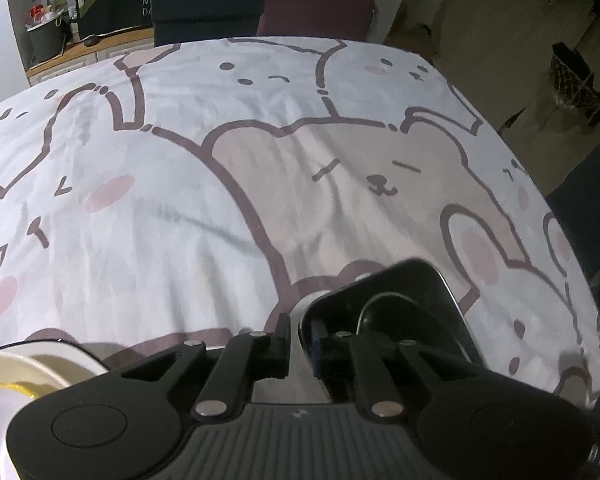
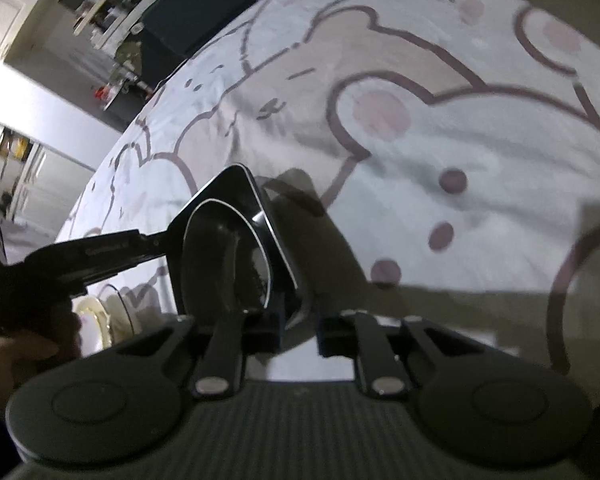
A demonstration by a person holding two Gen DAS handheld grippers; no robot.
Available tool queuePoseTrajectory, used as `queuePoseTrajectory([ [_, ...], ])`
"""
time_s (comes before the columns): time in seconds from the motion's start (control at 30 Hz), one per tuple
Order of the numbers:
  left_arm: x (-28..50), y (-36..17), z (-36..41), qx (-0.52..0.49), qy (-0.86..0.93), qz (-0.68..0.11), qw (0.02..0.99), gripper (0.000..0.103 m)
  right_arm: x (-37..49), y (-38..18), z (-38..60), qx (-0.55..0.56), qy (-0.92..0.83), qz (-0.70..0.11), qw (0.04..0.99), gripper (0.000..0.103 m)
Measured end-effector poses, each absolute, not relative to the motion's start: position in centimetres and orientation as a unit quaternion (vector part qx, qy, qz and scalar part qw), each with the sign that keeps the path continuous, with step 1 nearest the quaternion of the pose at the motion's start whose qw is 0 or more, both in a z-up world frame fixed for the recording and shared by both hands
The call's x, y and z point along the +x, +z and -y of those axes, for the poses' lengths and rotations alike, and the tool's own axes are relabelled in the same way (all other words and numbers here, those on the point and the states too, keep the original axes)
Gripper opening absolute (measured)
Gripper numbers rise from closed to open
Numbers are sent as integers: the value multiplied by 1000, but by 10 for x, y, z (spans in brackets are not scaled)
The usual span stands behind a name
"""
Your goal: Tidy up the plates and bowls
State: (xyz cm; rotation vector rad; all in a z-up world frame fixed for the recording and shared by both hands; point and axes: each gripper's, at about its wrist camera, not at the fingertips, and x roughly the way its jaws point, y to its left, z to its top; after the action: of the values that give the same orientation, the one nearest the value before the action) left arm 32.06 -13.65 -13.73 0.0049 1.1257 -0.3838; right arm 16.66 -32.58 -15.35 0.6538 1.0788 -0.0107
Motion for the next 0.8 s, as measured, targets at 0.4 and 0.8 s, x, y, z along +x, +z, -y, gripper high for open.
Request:
queuePoseTrajectory([
  [0.4, 281, -135, 136, 52, -230, -543, 806, 14, 218, -135, 344, 206, 1, -502, 840, 6],
  [0.8, 266, -132, 129, 38, -236, -553, 798, 14, 214, -124, 372, 229, 7, -487, 843, 7],
])
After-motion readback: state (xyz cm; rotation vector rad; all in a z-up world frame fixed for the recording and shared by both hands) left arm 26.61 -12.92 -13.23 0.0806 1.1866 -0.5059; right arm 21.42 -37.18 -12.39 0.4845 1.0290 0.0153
